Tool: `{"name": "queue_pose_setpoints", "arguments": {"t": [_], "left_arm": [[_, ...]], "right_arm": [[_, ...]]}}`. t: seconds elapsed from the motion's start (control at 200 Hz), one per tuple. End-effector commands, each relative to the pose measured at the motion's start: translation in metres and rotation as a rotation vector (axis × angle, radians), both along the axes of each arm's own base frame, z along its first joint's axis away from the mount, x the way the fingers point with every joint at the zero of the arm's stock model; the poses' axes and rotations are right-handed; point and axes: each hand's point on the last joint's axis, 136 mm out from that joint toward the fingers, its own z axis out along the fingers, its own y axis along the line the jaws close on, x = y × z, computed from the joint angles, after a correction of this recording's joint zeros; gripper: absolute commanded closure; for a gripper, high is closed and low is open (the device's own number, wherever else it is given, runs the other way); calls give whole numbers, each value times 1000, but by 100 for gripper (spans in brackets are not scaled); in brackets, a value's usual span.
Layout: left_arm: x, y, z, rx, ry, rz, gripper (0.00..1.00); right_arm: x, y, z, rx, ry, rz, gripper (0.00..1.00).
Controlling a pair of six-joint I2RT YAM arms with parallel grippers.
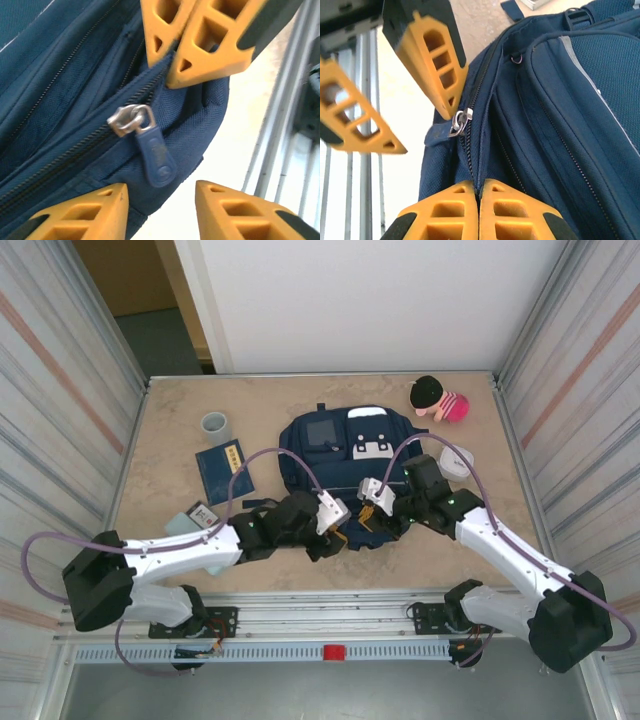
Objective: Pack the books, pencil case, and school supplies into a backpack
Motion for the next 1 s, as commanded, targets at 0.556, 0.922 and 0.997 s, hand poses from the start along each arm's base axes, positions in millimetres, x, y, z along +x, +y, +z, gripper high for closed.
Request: {"name": "queue_pose_setpoints", "arguments": {"t": [0.556, 0.922, 0.997], "left_arm": [[32, -15, 62, -15, -389, 214, 81], [11, 1, 53, -55, -209, 99, 96], [10, 5, 51, -67, -182, 98, 94]], "right_arm": [[-17, 21, 41, 98, 44, 37, 100], [-16, 12, 42, 94, 19, 26, 100], [-16, 13, 43, 100, 18, 30, 100]]}}
